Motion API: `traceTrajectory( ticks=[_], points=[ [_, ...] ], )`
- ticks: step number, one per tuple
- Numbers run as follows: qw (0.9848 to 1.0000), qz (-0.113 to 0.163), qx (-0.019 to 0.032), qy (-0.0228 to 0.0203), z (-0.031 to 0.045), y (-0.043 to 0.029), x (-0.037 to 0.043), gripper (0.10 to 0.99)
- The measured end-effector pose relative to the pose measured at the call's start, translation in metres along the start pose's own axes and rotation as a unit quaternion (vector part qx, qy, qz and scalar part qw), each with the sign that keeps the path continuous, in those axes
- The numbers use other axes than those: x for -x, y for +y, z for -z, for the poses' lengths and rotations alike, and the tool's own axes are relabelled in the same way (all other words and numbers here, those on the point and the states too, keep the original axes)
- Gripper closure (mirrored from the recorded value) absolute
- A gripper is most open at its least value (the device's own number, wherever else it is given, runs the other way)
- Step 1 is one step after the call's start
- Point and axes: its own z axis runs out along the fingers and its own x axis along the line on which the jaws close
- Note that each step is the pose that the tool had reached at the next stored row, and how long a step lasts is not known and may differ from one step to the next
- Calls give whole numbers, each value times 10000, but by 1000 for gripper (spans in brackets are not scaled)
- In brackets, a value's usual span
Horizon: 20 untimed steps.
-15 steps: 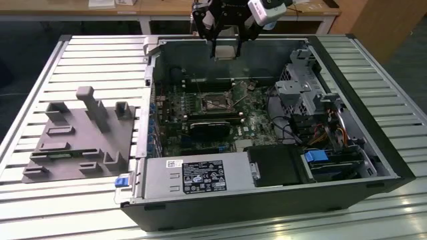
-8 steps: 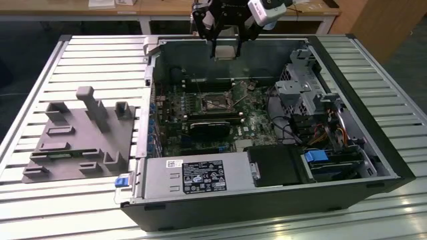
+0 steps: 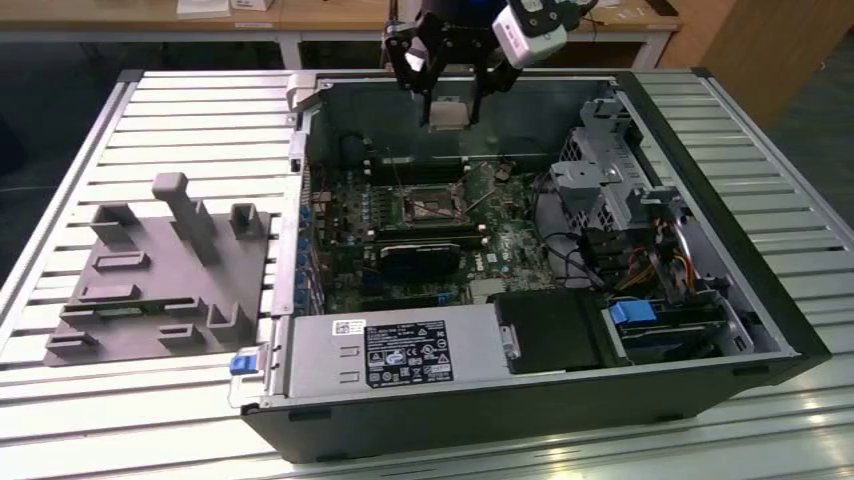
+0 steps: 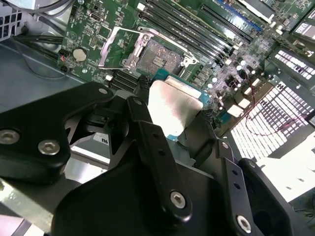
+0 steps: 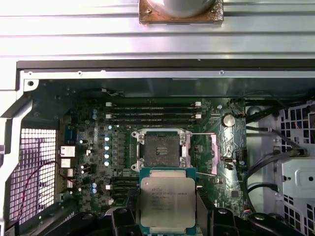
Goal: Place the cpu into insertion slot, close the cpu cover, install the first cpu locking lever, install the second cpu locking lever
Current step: 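Place the cpu into insertion slot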
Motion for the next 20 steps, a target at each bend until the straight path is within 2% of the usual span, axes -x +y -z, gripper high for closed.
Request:
traceTrajectory(
  ticks=[13,20],
  points=[
    [10000,0,-3,0,-235,-20,5,549],
    [10000,-1,-32,-1,-326,-15,6,549]
  ],
)
